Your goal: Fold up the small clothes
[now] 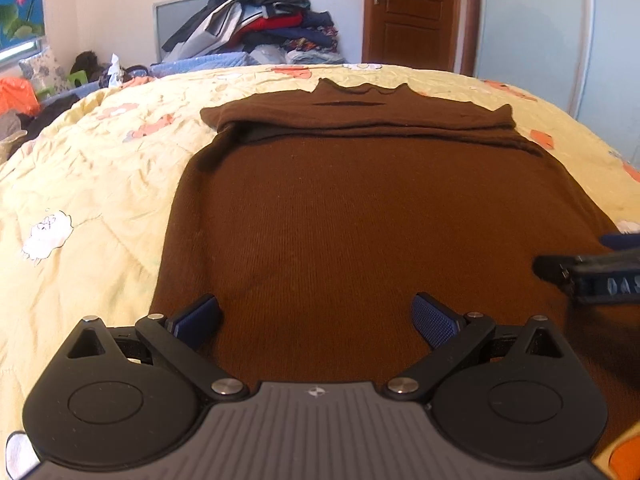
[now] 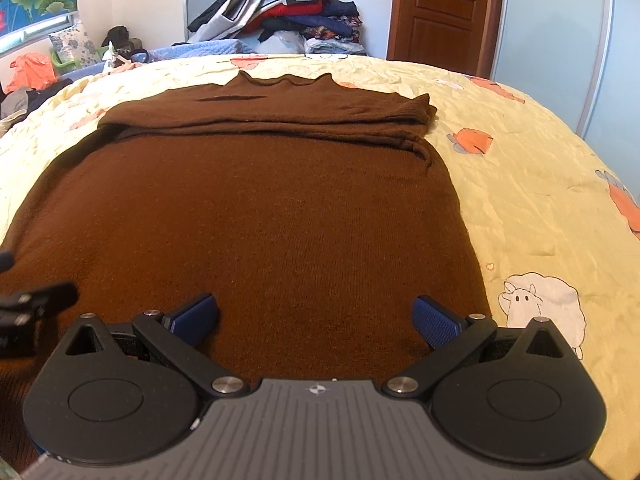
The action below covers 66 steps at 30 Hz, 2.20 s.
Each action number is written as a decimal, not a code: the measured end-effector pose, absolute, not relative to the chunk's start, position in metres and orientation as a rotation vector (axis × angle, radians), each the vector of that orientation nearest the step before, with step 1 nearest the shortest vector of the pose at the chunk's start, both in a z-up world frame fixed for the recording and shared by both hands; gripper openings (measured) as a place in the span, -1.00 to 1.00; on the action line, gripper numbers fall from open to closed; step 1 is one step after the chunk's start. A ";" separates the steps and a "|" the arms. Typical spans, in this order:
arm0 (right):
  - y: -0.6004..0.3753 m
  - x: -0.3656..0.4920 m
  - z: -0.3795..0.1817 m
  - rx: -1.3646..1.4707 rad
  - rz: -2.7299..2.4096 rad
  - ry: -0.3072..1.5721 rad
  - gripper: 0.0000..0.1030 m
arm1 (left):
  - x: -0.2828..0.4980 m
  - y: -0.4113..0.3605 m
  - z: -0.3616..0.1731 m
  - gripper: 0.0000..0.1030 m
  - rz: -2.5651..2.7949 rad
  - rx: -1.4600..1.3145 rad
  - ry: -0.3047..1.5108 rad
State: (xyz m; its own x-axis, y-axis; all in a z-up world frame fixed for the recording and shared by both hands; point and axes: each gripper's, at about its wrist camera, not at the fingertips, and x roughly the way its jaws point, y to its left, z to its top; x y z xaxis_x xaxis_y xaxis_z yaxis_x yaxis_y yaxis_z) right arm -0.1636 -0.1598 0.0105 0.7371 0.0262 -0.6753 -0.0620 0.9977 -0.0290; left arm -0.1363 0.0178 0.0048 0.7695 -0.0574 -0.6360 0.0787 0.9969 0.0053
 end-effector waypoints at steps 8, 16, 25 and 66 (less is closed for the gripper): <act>-0.160 -0.172 0.010 -0.052 0.042 0.730 1.00 | -0.154 0.020 0.008 1.00 -0.083 0.040 0.703; -0.167 -0.190 0.016 -0.070 0.105 0.771 1.00 | -0.171 0.033 0.009 1.00 -0.081 0.024 0.717; -0.222 -0.198 0.043 0.245 0.174 0.871 1.00 | -0.190 0.117 0.017 1.00 -0.004 -0.309 0.758; -0.327 -0.191 0.004 0.989 0.556 1.185 0.88 | -0.133 0.164 -0.011 0.95 -0.631 -0.932 1.116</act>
